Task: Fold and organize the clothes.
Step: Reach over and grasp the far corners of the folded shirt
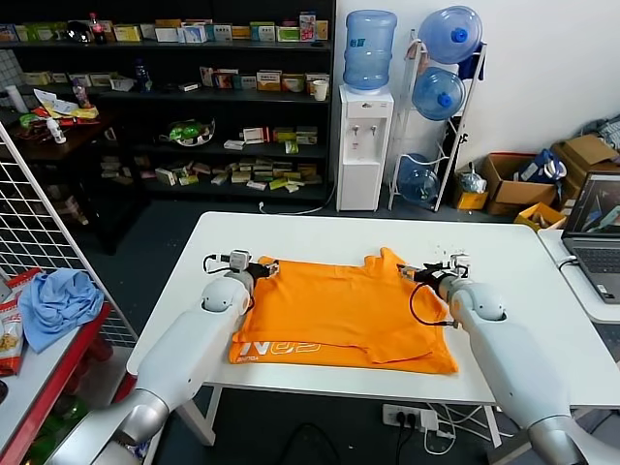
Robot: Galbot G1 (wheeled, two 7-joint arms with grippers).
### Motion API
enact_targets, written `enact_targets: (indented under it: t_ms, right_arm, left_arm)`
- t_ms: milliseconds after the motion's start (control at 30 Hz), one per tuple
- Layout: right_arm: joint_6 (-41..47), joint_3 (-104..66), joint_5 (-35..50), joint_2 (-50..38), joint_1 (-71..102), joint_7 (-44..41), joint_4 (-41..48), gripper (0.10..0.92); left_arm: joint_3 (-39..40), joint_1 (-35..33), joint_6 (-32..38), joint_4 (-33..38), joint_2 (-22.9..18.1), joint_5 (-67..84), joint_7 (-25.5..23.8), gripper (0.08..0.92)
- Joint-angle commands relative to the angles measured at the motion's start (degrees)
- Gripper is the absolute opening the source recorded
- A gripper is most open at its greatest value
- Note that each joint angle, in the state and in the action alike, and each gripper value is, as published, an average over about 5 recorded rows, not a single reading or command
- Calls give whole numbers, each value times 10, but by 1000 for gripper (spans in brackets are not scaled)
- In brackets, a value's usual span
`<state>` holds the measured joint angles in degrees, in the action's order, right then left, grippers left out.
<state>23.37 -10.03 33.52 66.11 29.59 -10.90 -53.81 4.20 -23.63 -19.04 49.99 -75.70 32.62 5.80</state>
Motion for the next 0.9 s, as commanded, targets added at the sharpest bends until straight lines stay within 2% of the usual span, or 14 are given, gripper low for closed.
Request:
enact_targets:
  t_ms: [33, 133, 200, 567, 800, 900]
  right_arm:
    - [-25, 5, -36, 35, -28, -27, 70, 816]
    - [-25, 1, -40, 40, -31, -27, 75, 767]
    - [-22, 0, -40, 42, -32, -27, 76, 710]
    - [-17, -7, -44, 47, -34, -8, 89, 398]
    - [-24, -4, -33, 40, -23, -4, 59, 191]
    - [-24, -3, -28, 37, -16, 0, 38, 132]
  left_arm:
    - [-9, 20, 3, -66, -22, -14, -9, 823]
    - [-10, 17, 6, -65, -22, -17, -10, 811]
    - [-10, 16, 6, -62, -20, -17, -10, 775]
    - [-11, -1, 7, -27, -7, -7, -15, 455]
    - [-12, -22, 24, 20, 11, -1, -10, 256]
    - [-13, -30, 42, 46, 23, -2, -7, 169]
